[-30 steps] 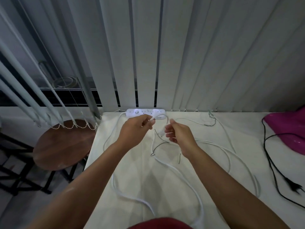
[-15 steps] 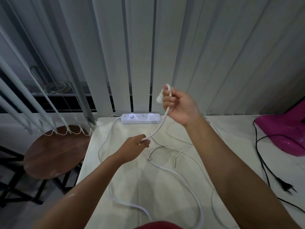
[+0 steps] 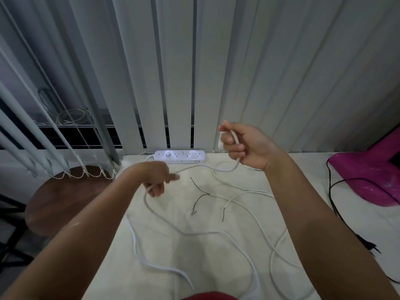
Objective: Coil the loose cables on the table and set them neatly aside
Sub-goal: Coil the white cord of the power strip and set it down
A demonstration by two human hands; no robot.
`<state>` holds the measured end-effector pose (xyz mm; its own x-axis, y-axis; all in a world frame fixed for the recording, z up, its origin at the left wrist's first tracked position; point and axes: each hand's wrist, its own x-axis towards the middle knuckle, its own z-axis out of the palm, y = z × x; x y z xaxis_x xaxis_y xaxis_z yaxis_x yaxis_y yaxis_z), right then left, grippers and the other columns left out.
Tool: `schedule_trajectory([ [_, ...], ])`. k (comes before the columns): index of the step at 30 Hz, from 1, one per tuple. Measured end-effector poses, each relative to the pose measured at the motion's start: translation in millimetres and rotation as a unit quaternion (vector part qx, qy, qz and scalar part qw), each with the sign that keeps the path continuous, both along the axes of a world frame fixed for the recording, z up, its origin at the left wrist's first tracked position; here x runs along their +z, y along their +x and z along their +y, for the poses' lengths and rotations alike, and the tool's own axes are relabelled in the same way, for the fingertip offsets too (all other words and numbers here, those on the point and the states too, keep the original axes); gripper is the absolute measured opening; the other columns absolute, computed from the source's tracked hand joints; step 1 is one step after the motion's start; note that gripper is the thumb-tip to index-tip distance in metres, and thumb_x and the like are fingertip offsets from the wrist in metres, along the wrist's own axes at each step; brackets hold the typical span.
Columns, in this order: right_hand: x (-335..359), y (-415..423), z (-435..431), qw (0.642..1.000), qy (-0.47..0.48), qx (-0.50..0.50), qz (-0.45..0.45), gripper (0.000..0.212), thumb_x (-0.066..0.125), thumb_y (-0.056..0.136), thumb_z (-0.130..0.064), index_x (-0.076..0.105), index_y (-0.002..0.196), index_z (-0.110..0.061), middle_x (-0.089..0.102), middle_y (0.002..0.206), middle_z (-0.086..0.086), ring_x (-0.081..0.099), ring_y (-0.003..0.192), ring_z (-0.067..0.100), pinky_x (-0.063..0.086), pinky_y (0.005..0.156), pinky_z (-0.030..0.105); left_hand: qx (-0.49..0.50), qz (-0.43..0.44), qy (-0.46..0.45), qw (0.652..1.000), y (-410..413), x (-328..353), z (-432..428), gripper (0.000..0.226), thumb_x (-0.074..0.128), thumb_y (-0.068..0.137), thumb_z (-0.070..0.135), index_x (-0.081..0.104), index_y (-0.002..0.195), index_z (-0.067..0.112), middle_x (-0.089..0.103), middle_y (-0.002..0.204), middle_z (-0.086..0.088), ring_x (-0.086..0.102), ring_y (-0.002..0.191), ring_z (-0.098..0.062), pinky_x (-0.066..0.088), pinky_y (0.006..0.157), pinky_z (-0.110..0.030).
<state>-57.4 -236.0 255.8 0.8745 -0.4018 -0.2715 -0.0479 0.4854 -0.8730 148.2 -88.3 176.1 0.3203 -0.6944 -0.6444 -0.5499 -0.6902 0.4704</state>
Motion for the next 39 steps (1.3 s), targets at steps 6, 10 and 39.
schedule_trajectory([
  [6,-45,-3,17,0.988,-0.044,-0.021,0.148,0.021,0.047,0.098,-0.027,0.059,0.094,-0.010,0.072,0.079,0.007,0.057,0.052,0.012,0.045,0.044,0.021,0.146,0.131,-0.265,0.944,-45,62,-16,0.027,0.050,0.097,0.032,0.062,0.093,0.008,0.053,0.065,-0.001,0.044,0.043,-0.008,0.046,0.044,-0.020],
  [10,-60,-4,13,0.989,0.127,-0.034,0.064,0.028,0.041,0.100,-0.022,0.064,0.094,-0.006,0.071,0.093,0.009,0.065,0.076,0.018,0.054,0.068,0.031,0.028,0.153,-0.256,0.954,-85,68,-4,0.022,0.046,0.100,0.030,0.062,0.105,0.016,0.074,0.077,-0.002,0.068,0.066,-0.012,0.058,0.064,-0.022],
  [39,-62,-24,3,0.891,0.441,-0.008,-0.104,0.023,0.043,0.094,-0.015,0.044,0.071,-0.010,0.039,0.043,-0.001,0.036,0.030,0.009,0.034,0.031,0.017,0.036,0.220,-0.218,0.950,-154,5,30,0.040,0.050,0.094,0.047,0.064,0.073,0.016,0.064,0.068,0.000,0.056,0.063,-0.011,0.046,0.066,-0.019],
])
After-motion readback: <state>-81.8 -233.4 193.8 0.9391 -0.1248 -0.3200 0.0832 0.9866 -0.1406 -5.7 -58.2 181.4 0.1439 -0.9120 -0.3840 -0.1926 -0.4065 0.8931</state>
